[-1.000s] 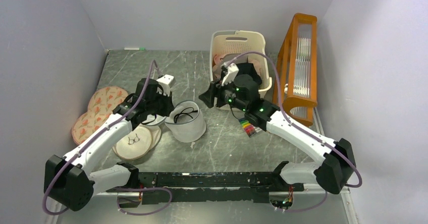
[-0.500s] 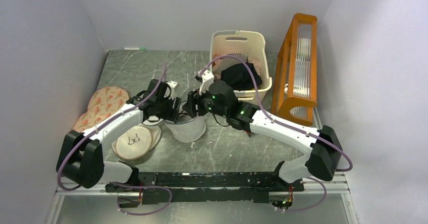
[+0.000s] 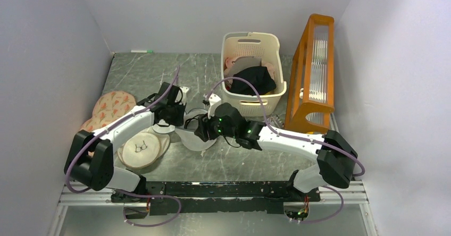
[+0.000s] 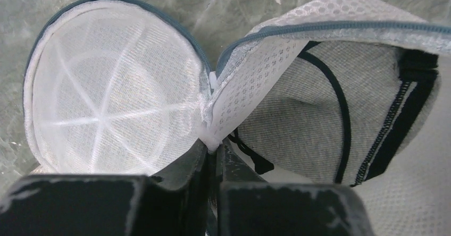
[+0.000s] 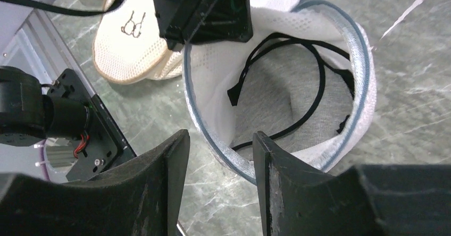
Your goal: Unzip the laundry bag and remove the bra
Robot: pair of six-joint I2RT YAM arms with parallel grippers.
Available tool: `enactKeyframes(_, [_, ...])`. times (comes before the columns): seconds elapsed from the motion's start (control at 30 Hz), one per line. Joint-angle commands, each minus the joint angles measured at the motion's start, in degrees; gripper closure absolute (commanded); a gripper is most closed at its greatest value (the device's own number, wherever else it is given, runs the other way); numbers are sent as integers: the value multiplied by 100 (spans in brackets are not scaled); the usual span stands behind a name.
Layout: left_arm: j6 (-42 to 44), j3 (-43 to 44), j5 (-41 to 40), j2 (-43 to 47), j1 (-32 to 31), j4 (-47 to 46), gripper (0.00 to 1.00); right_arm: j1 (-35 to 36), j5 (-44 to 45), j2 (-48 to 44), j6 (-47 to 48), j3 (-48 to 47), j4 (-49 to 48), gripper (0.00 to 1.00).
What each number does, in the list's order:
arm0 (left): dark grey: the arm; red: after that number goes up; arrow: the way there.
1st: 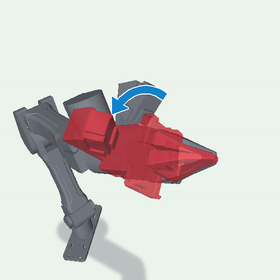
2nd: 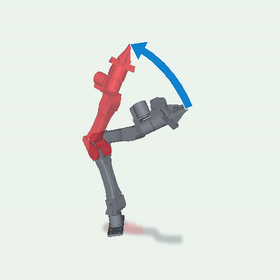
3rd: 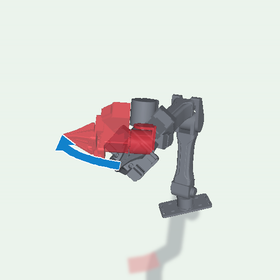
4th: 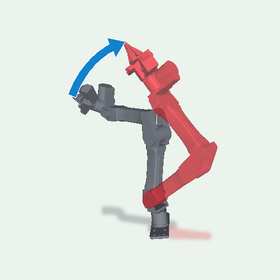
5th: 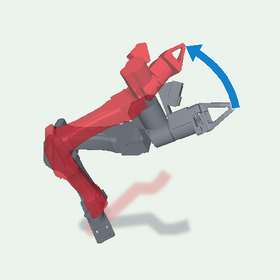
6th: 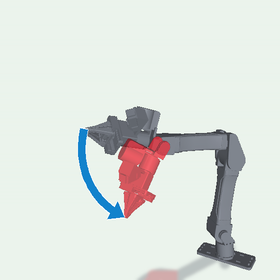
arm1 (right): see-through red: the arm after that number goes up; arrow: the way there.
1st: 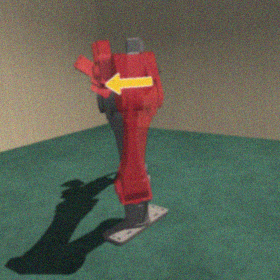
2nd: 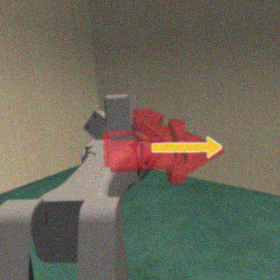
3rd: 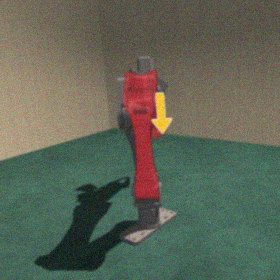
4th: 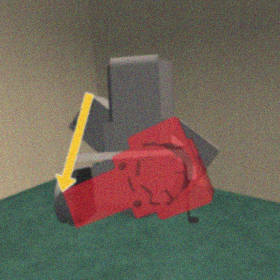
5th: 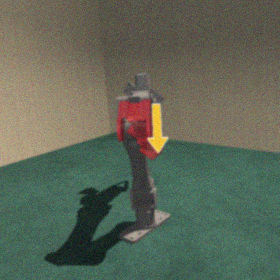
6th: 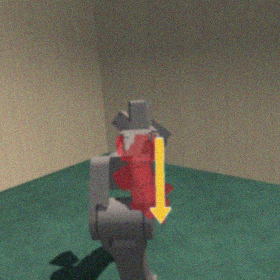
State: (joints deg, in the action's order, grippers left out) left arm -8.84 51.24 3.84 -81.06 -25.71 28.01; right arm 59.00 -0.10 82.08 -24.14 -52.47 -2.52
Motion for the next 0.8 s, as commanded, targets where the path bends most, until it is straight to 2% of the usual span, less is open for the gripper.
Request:
enactKeyframes(0.0, [117, 113, 355, 424, 14, -128, 90, 85, -29, 45, -207, 271, -372, 53])
enactKeyframes(0.07, [136, 47, 400, 674, 14, -225, 93, 117, -30, 19, -267, 459, -520, 54])
enactKeyframes(0.37, [189, -340, 869, 1695, 16, -852, 93, 214, 135, -158, -412, 732, -417, 55])
enactKeyframes(0.77, [227, -325, 1384, 1671, 15, -871, 93, 208, 1131, -474, 28, 233, 40, 48])
